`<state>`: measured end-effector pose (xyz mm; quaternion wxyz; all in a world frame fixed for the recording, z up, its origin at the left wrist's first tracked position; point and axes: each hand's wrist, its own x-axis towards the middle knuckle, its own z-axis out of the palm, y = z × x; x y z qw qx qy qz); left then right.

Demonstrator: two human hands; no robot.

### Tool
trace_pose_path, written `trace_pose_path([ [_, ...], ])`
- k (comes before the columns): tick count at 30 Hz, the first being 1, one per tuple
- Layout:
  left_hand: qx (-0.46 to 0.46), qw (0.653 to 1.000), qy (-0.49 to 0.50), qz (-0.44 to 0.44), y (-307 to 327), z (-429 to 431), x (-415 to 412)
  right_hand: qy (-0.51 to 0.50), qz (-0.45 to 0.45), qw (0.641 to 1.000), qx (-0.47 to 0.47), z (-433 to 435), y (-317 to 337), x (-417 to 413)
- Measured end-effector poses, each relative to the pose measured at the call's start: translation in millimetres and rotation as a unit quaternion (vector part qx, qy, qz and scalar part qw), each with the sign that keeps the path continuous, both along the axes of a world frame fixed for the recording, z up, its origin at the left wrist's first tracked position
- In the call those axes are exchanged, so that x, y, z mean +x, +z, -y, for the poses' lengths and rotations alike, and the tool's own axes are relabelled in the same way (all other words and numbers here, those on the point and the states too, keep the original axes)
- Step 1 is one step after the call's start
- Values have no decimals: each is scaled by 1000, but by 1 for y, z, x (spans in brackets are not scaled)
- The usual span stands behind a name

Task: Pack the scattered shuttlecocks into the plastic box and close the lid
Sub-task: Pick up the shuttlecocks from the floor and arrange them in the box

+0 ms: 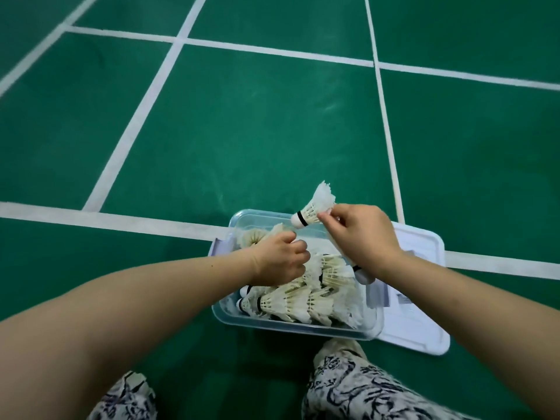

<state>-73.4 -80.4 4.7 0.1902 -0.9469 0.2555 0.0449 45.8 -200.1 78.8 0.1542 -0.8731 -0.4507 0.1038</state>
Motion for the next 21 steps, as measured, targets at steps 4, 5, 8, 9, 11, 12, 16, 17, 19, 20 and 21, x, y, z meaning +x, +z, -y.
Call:
trace_pose_path([
  [4, -50, 998, -25, -1, -5, 5, 0, -4, -14, 1000, -9, 10, -10, -3],
  [5, -70, 997, -24, 8, -7, 4, -1, -5, -13, 1000, -10, 12, -12, -3],
  [8, -133, 990, -1, 48, -6, 6, -3, -13, 0, 1000, -14, 17, -16, -5],
  [9, -153, 986, 8, 68, -5, 7, -4, -17, 0, 1000, -14, 17, -17, -5],
  [11, -188, 976, 26, 107, -1, 10, -6, -24, -3, 1000, -16, 18, -19, -5],
  [12, -206, 970, 42, 124, 0, 11, -8, -25, -5, 1000, -18, 20, -21, -5],
  [16, -289, 916, 215, 175, -1, 4, -20, -19, -7, 1000, -23, 22, -27, -13],
  [17, -301, 897, 279, 165, -2, 2, -24, -17, -8, 999, -26, 22, -29, -15],
  [19, -309, 870, 366, 113, -3, -1, -32, -21, -17, 999, -36, 23, -33, -21],
  [20, -317, 860, 392, 82, -3, -1, -35, -25, -24, 999, -41, 23, -36, -24],
  [21, -328, 848, 412, 53, -5, 0, -37, -28, -31, 998, -46, 23, -39, -28],
])
